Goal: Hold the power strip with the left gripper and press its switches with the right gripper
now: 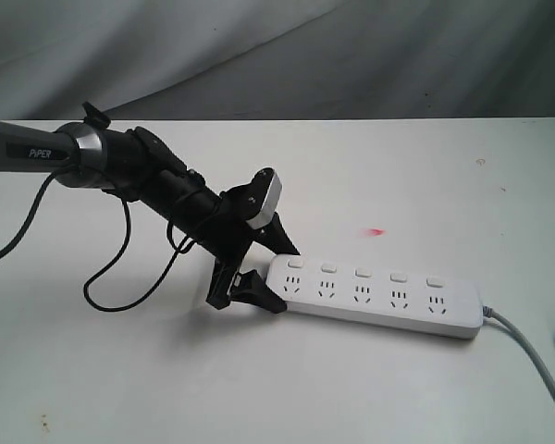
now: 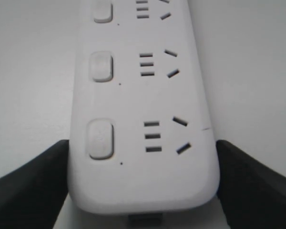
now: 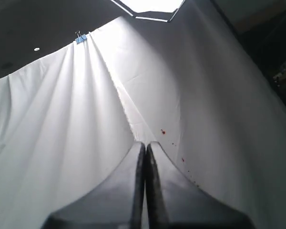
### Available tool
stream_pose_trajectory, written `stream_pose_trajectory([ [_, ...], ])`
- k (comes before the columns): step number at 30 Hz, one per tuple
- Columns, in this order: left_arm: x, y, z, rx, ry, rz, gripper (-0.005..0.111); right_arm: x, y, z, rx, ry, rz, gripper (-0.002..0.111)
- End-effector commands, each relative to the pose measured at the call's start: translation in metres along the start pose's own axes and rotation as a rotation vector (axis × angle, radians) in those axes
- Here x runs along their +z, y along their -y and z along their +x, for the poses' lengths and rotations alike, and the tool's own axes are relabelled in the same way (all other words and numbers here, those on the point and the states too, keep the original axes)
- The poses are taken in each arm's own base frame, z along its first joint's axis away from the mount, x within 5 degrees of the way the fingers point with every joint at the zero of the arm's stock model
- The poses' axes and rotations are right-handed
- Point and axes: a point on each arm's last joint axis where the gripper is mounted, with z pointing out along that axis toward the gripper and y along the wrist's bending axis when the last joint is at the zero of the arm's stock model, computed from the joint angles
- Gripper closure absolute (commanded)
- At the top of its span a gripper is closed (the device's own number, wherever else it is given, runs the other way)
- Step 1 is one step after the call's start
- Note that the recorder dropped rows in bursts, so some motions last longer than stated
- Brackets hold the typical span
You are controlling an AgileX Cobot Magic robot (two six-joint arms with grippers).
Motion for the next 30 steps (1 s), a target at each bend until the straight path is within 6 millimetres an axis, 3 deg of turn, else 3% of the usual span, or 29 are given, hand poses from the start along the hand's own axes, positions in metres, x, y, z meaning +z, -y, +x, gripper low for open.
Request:
stream_pose_trajectory([
  [1, 0.001, 0.0, -0.003, 0.008, 0.008, -0.002, 0.075, 0.035, -0.024, -0.031, -0.051, -0.134, 0.018, 0.108],
  [6, 0.001, 0.0, -0.003, 0.008, 0.008, -0.002, 0.075, 0.088, -0.054, -0.067, -0.236, -0.419, 0.053, 0.108],
  [9, 0.001, 0.0, -0.003, 0.008, 0.008, -0.002, 0.075, 0.125, -0.072, -0.078, -0.389, -0.59, -0.027, 0.108],
  [13, 0.001, 0.0, -0.003, 0.008, 0.008, -0.002, 0.075, 0.172, -0.094, -0.083, -0.512, -0.781, -0.216, 0.108],
  [17, 0.001, 0.0, -0.003, 0.008, 0.008, -0.002, 0.075, 0.216, -0.098, -0.076, -0.587, -0.925, -0.288, 0.108],
  [22, 0.001, 0.0, -0.003, 0.008, 0.008, -0.002, 0.075, 0.258, -0.091, -0.042, -0.654, -1.007, -0.435, 0.108],
  [30, 0.001, 0.0, -0.003, 0.008, 0.008, -0.002, 0.075, 0.281, -0.06, 0.033, -0.705, -1.281, -0.682, 0.108],
])
